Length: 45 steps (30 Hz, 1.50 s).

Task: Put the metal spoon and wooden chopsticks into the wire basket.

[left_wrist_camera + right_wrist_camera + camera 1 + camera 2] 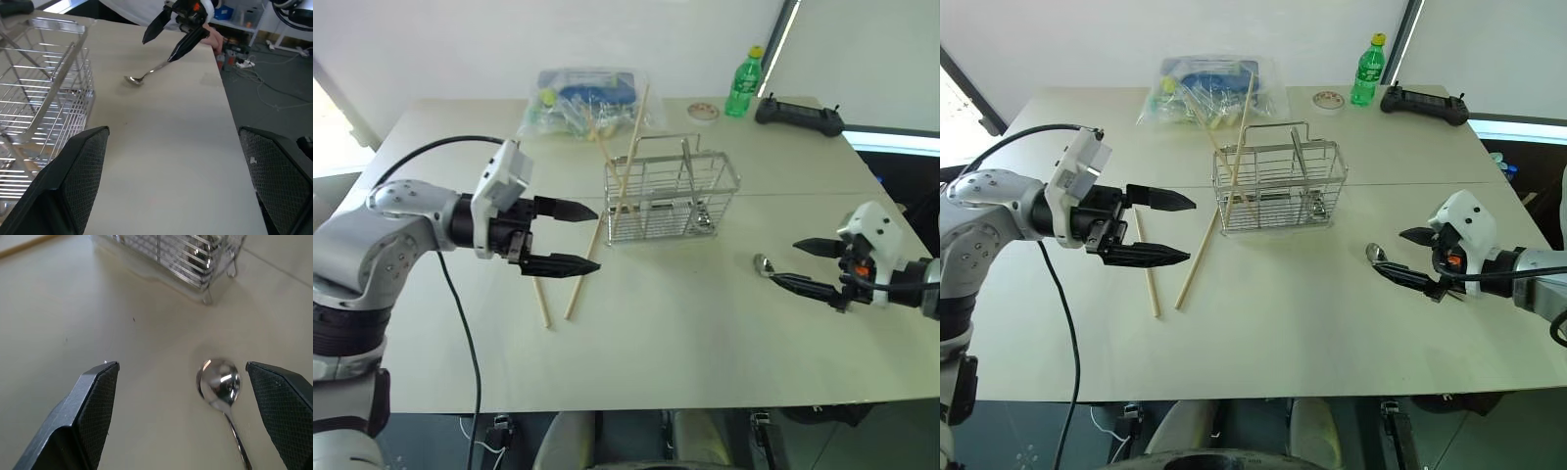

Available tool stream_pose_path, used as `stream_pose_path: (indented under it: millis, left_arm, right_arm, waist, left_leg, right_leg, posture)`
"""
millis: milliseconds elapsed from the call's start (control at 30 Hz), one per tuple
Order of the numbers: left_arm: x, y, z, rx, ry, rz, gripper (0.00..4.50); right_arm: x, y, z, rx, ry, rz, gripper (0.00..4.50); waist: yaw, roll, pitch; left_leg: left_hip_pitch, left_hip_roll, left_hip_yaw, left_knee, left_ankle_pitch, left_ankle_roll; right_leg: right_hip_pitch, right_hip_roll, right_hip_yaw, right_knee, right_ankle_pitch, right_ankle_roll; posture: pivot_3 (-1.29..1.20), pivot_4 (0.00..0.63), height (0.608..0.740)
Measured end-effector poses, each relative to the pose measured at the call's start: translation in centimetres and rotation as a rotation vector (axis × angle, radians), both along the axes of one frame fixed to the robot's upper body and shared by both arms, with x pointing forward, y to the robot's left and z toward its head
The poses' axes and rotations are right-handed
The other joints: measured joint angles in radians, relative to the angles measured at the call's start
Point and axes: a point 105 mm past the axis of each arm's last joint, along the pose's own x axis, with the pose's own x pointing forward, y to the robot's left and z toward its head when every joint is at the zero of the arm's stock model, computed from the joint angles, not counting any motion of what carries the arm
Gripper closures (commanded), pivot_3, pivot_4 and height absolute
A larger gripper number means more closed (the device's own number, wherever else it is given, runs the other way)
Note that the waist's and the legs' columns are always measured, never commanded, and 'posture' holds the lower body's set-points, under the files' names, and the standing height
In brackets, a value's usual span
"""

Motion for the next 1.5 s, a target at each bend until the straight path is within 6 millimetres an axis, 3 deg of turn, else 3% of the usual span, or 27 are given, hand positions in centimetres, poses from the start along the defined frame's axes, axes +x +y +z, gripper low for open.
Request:
stream_pose_path:
  millis: [67, 233, 367, 667, 967, 1067, 1267, 1300, 1500]
  left_arm:
    - [-0.4, -0.4, -0.4, 0.015, 0.006, -0.027, 0.02]
    - [-1.0, -1.3, -1.9, 0.032, 0.057, -0.078, 0.02]
    - [-1.0, -1.5, -1.6, 0.028, 0.048, -0.081, 0.02]
    - [-0.8, -2.2, -1.5, -0.001, 0.036, -0.074, 0.02]
    - [-1.1, -1.9, -1.3, 0.019, 0.047, -0.093, 0.02]
    - [-1.2, -1.8, -1.3, 0.027, 0.049, -0.101, 0.00]
    - [-1.2, -1.8, -1.3, 0.028, 0.048, -0.104, 0.00]
    - [-1.2, -1.8, -1.3, 0.028, 0.048, -0.104, 0.00]
    - [-1.1, -1.9, -1.1, 0.027, 0.036, -0.100, 0.00]
  right_arm:
    - [0.0, -0.5, -0.5, -0.045, -0.005, 0.017, 0.23]
    - [0.5, -2.5, -3.8, -0.204, 0.023, 0.019, 0.23]
    - [1.5, -3.7, -4.4, -0.263, 0.014, 0.011, 0.23]
    - [3.9, -5.0, -5.0, -0.182, 0.045, -0.021, 0.23]
    - [4.5, -5.4, -6.7, -0.108, 0.182, -0.046, 0.23]
    - [4.5, -5.5, -7.2, -0.116, 0.198, -0.048, 1.06]
    - [4.4, -5.3, -7.4, -0.106, 0.196, -0.043, 4.17]
    - [4.4, -5.2, -7.3, -0.104, 0.193, -0.032, 4.43]
    - [4.2, -5.0, -7.4, -0.089, 0.187, -0.021, 4.43]
  waist:
    - [-0.001, 0.000, 0.000]
    - [-0.004, 0.000, 0.000]
    - [-0.007, 0.002, 0.001]
    - [-0.016, 0.002, 0.001]
    - [-0.026, 0.003, 0.002]
    - [-0.025, 0.003, 0.002]
    - [-0.025, 0.003, 0.002]
    - [-0.025, 0.003, 0.002]
    - [-0.024, 0.003, 0.001]
  left_leg:
    - [0.002, 0.000, 0.000, 0.000, 0.000, 0.000]
    - [0.004, 0.000, 0.001, 0.001, 0.000, 0.000]
    - [0.004, 0.000, 0.001, 0.001, 0.000, 0.000]
    - [0.004, 0.000, 0.000, 0.001, 0.000, 0.000]
    - [0.004, -0.001, 0.000, 0.001, 0.000, 0.000]
    - [0.004, -0.001, 0.000, 0.001, 0.000, 0.000]
    - [0.005, -0.001, 0.000, 0.001, 0.000, 0.000]
    - [0.005, -0.001, 0.000, 0.001, 0.000, 0.000]
    - [0.006, -0.001, 0.000, 0.001, 0.000, 0.000]
  right_leg:
    - [0.002, 0.000, 0.000, 0.000, 0.000, 0.000]
    - [0.004, 0.000, 0.000, 0.001, 0.000, 0.000]
    - [0.003, 0.000, 0.000, 0.001, 0.000, 0.000]
    - [0.004, 0.001, 0.000, 0.001, 0.000, 0.000]
    - [0.003, 0.001, 0.001, 0.002, 0.000, 0.001]
    - [0.004, 0.001, 0.001, 0.002, 0.000, 0.001]
    - [0.004, 0.001, 0.001, 0.002, 0.000, 0.001]
    - [0.004, 0.001, 0.001, 0.002, 0.000, 0.001]
    - [0.006, 0.002, 0.001, 0.002, 0.000, 0.001]
  posture:
    - [0.00, 0.150, 0.726]
    - [0.00, 0.150, 0.726]
    - [0.00, 0.150, 0.726]
    - [0.00, 0.150, 0.726]
    - [0.00, 0.150, 0.726]
    - [0.00, 0.150, 0.726]
    - [0.00, 0.150, 0.726]
    - [0.00, 0.150, 0.726]
    - [0.00, 0.150, 0.726]
